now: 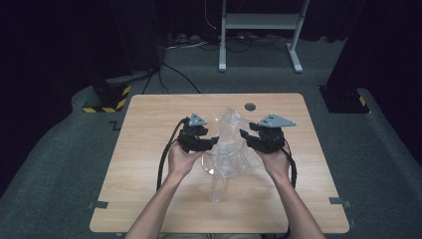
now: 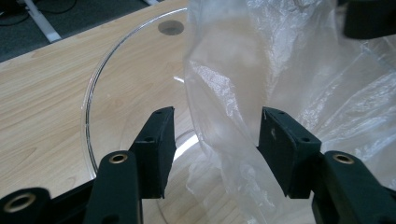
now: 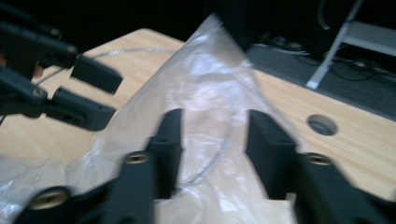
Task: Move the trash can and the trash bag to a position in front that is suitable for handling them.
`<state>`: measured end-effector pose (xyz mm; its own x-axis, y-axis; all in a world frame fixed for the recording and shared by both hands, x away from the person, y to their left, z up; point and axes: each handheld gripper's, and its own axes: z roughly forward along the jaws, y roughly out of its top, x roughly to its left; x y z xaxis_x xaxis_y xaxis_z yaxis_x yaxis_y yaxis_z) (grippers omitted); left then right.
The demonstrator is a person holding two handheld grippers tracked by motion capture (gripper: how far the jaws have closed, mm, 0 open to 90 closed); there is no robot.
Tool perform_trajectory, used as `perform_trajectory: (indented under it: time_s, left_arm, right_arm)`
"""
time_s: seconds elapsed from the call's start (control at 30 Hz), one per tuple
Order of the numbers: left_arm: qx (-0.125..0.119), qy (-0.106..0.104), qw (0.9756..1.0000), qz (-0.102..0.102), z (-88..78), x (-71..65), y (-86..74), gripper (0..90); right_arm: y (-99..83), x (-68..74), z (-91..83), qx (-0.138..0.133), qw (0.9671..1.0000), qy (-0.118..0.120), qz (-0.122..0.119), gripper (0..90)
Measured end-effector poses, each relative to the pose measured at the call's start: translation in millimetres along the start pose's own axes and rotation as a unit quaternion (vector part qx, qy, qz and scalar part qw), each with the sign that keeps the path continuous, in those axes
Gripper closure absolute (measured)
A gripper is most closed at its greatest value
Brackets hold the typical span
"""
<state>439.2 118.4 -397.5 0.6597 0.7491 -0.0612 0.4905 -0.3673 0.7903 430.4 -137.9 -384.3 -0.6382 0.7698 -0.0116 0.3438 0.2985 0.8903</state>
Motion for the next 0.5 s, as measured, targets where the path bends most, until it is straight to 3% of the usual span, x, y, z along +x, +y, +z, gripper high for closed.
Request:
perform_trajectory:
  time_s: [0.1, 0.23, 0.4, 0.5]
  left_arm:
    - [-0.003, -0.004, 1.0000, -0.002, -1.5, 0.2, -0.8, 45.4]
    - [-0.020, -0.009, 0.9998, -0.004, -6.5, 1.1, -0.3, 44.1]
    - [-0.044, -0.018, 0.9989, -0.005, -10.8, 0.1, 1.5, 43.5]
    - [-0.035, -0.021, 0.9992, 0.002, -8.0, -2.3, 3.2, 44.0]
  right_arm:
    - [0.6, 4.6, 7.7, 0.015, 0.9996, 0.017, -0.016, 76.1]
    - [3.1, 14.6, 15.7, 0.025, 0.9987, 0.026, -0.035, 88.1]
    - [7.5, 28.6, 25.8, 0.043, 0.9964, 0.043, -0.058, 90.0]
    - [8.1, 37.5, 31.1, 0.052, 0.9944, 0.055, -0.073, 90.0]
